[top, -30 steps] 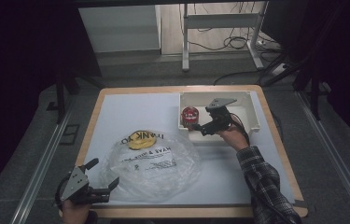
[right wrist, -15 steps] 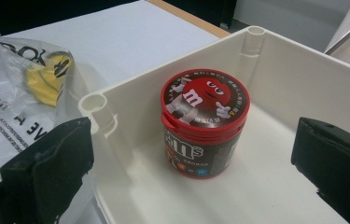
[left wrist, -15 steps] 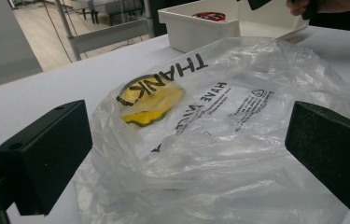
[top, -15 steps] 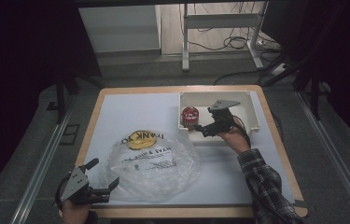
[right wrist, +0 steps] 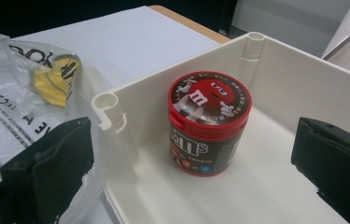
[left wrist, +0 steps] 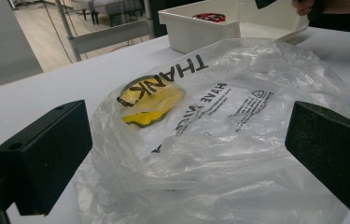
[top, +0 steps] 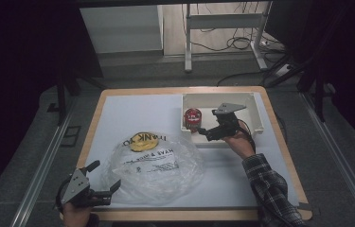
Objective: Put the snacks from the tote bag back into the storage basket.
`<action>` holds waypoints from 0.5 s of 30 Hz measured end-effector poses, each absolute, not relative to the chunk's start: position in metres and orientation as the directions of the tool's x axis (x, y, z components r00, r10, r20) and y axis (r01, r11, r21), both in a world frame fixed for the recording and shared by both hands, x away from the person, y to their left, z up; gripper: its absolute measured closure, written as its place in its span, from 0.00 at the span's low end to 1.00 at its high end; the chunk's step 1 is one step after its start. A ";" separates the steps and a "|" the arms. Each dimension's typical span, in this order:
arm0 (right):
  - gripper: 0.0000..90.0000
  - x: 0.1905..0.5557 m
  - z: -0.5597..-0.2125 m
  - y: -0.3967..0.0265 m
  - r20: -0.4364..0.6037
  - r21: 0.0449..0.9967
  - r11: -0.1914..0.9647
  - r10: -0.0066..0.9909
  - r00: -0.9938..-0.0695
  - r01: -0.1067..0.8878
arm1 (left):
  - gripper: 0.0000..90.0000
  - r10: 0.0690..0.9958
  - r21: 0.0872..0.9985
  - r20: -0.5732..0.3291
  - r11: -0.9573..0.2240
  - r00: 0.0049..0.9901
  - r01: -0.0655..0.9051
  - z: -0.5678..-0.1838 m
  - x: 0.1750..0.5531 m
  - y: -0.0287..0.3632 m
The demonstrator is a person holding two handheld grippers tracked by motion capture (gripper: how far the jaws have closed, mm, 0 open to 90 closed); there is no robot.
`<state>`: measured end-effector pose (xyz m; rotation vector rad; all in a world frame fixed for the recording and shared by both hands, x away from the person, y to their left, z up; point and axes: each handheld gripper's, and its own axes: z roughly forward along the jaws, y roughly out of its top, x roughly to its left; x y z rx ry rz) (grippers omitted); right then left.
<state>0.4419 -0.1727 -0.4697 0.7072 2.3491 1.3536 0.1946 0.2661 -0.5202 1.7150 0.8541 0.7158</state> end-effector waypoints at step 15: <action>0.00 0.430 -0.464 -0.178 -0.022 0.888 0.387 0.577 -0.816 0.249 | 0.01 0.822 0.959 0.055 -0.201 0.567 0.199 -0.520 0.194 0.266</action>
